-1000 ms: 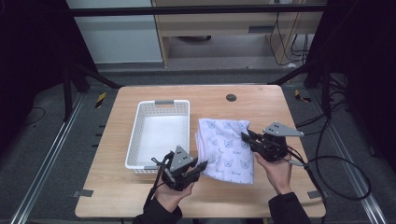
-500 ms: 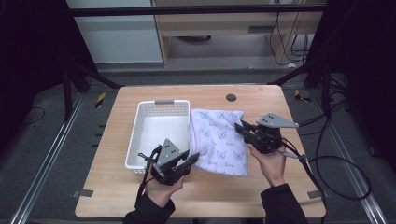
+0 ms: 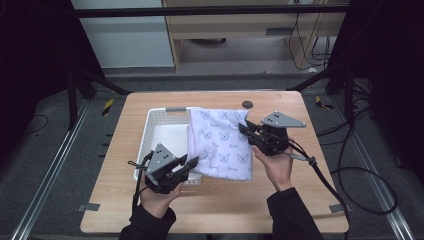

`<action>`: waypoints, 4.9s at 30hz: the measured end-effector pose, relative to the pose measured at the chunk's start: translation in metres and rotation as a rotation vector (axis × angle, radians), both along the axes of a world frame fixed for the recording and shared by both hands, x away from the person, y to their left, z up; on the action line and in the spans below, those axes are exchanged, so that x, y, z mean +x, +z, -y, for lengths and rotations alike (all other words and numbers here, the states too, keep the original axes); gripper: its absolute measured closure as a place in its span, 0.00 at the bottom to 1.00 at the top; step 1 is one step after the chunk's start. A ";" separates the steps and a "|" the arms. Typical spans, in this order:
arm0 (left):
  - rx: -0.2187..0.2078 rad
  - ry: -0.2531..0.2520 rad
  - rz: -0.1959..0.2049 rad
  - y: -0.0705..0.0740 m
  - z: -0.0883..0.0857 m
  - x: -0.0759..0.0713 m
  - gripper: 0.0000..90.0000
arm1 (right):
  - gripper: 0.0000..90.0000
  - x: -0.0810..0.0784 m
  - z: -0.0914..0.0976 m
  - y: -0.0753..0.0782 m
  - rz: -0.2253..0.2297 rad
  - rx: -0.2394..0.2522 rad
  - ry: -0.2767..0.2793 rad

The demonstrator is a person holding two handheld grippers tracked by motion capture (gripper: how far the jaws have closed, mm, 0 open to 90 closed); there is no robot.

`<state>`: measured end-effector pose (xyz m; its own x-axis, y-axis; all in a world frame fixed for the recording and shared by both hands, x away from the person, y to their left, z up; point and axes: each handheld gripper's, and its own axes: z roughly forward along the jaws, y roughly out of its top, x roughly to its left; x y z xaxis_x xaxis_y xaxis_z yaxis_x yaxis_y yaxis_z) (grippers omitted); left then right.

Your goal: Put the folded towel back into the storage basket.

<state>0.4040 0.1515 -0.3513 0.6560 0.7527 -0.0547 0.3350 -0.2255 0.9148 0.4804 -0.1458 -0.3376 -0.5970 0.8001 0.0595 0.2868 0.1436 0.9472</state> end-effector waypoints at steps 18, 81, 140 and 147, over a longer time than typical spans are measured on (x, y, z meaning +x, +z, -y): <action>-0.032 0.073 0.005 0.004 -0.039 0.000 0.82 | 0.85 0.015 -0.043 0.008 0.025 0.003 0.037; -0.041 0.295 -0.071 -0.024 -0.123 0.038 0.82 | 0.85 0.077 -0.153 -0.017 0.000 -0.051 0.097; 0.124 0.313 -0.204 -0.080 -0.112 0.064 0.82 | 0.83 0.097 -0.167 -0.094 -0.129 -0.158 0.061; 0.140 0.316 -0.224 -0.084 -0.111 0.067 0.80 | 0.81 0.099 -0.168 -0.099 -0.144 -0.173 0.059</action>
<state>0.4706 0.2628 -0.4351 0.3748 0.9256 -0.0528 0.5947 -0.1963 0.7796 0.5792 0.0224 -0.4366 -0.6381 0.7699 0.0120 0.4035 0.3211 0.8568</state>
